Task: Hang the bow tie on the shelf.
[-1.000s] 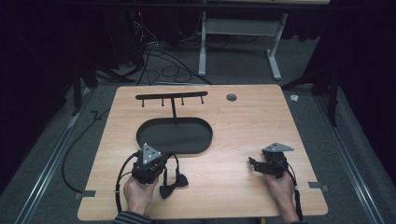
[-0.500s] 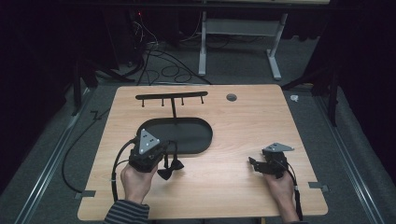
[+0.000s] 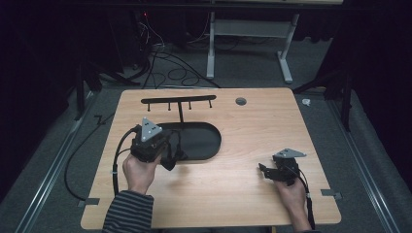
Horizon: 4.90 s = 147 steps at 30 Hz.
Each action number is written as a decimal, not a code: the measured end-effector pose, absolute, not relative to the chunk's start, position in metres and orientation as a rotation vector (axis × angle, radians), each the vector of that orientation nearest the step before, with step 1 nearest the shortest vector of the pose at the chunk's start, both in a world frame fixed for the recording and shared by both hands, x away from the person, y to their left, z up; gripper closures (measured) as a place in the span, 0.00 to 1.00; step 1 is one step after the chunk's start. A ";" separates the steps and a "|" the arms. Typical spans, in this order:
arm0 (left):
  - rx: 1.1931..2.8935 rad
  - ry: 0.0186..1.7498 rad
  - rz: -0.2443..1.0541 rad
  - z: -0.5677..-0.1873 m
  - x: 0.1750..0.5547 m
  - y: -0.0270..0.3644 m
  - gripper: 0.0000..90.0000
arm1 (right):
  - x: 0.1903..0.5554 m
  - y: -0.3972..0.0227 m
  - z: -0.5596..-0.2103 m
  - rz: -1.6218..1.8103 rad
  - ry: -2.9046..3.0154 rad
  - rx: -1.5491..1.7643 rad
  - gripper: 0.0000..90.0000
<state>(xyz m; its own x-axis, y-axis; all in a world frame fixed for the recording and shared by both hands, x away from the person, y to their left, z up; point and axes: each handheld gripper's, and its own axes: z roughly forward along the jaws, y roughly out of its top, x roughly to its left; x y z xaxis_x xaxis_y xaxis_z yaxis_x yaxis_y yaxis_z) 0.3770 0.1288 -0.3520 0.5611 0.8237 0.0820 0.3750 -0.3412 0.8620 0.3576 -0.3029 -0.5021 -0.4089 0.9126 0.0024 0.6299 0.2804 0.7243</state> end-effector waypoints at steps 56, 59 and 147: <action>1.889 1.106 0.783 -0.343 0.452 0.129 0.97 | 0.358 -0.304 -0.502 0.930 2.142 1.394 0.35; 1.883 1.122 0.788 -0.345 0.456 0.131 0.97 | 0.358 -0.304 -0.502 0.929 2.142 1.394 0.35; 1.817 1.114 0.679 -0.339 0.395 0.170 0.62 | 0.358 -0.304 -0.502 0.927 2.146 1.384 0.35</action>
